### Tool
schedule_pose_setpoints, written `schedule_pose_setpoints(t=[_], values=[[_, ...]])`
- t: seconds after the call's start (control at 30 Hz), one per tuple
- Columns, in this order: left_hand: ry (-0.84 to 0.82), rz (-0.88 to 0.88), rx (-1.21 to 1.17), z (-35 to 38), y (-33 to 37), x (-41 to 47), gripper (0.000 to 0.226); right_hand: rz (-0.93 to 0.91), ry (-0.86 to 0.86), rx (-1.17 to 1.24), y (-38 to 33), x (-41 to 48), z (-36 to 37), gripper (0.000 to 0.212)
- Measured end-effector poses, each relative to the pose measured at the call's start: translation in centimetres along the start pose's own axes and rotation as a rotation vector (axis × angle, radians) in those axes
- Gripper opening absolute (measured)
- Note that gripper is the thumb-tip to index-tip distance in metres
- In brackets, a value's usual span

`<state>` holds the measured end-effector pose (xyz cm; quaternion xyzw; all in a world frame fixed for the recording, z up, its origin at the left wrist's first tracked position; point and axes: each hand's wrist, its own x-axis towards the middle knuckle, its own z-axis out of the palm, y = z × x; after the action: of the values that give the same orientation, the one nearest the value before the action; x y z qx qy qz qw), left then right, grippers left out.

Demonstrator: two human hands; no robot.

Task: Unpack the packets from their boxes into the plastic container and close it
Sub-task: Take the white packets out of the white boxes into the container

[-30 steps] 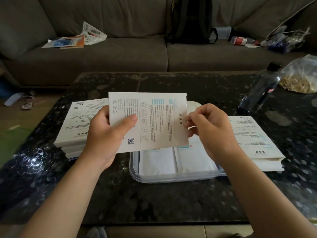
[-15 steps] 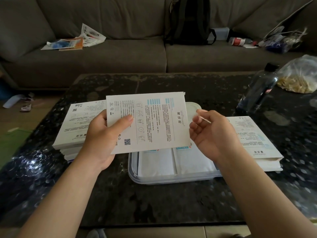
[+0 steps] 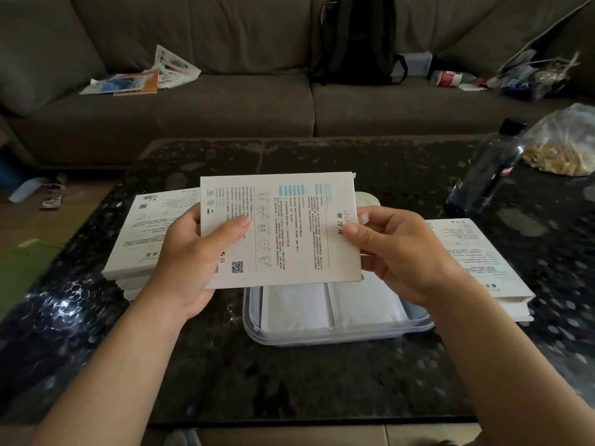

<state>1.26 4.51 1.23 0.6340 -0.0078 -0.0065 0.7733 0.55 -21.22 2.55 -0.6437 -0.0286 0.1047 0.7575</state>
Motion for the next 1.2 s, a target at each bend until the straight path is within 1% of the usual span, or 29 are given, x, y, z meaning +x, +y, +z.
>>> schedule_pose_setpoints(t=[0.03,0.2,0.3,0.47,0.53,0.6,0.63,0.7,0.73,0.8,0.83,0.87,0.9,1.0,1.07,1.13,1.2], values=[[-0.007,-0.001,-0.007,-0.1,0.0,0.0,0.039,0.008,-0.021,0.031,0.0,0.0,-0.2,0.028],[-0.032,0.0,-0.021,-0.5,0.2,0.1,0.041,0.02,-0.055,0.117,0.3,0.2,-0.4,0.016],[-0.036,-0.012,-0.047,-0.6,0.3,0.1,0.041,0.017,-0.046,0.144,0.3,0.2,-0.6,0.02],[-0.048,-0.047,-0.116,-0.8,0.5,0.1,0.041,0.011,-0.059,0.197,0.1,0.2,-0.7,0.042],[-0.057,-0.064,-0.148,-0.9,0.5,0.1,0.039,0.01,-0.059,0.225,-0.2,0.1,-0.6,0.04],[-0.075,-0.073,-0.165,-1.0,0.4,0.2,0.042,0.017,-0.014,0.213,-0.4,0.0,-0.5,0.036],[-0.081,-0.076,-0.17,-1.0,0.4,0.2,0.044,0.016,0.017,0.161,-0.3,0.1,-0.4,0.035],[-0.087,-0.078,-0.17,-1.1,0.2,0.3,0.048,-0.018,0.127,-0.068,0.0,0.3,-0.1,0.035],[-0.087,-0.075,-0.159,-1.0,0.2,0.3,0.049,-0.07,0.207,-0.242,0.3,0.4,0.0,0.035],[-0.075,-0.056,-0.114,-0.9,0.1,0.4,0.05,-0.218,0.341,-0.619,0.7,0.6,0.2,0.027],[-0.063,-0.047,-0.092,-0.8,0.0,0.4,0.049,-0.271,0.362,-0.751,0.7,0.6,0.2,0.024],[-0.05,-0.04,-0.079,-0.8,-0.1,0.4,0.048,-0.293,0.354,-0.802,0.6,0.4,0.2,0.024],[-0.038,-0.035,-0.072,-0.7,-0.1,0.4,0.047,-0.289,0.326,-0.777,0.5,0.3,0.2,0.023],[-0.012,-0.016,-0.058,-0.5,-0.1,0.4,0.044,-0.185,0.22,-0.516,0.2,0.0,0.0,0.023],[-0.009,0.0,-0.032,-0.5,-0.2,0.4,0.042,-0.121,0.137,-0.408,0.1,-0.1,0.2,0.022],[-0.015,0.012,-0.007,-0.4,-0.4,0.3,0.04,-0.106,0.099,-0.389,0.1,-0.1,0.3,0.017],[-0.025,0.019,0.007,-0.2,-0.5,0.3,0.038,-0.108,0.11,-0.405,0.1,-0.1,0.4,0.02]])
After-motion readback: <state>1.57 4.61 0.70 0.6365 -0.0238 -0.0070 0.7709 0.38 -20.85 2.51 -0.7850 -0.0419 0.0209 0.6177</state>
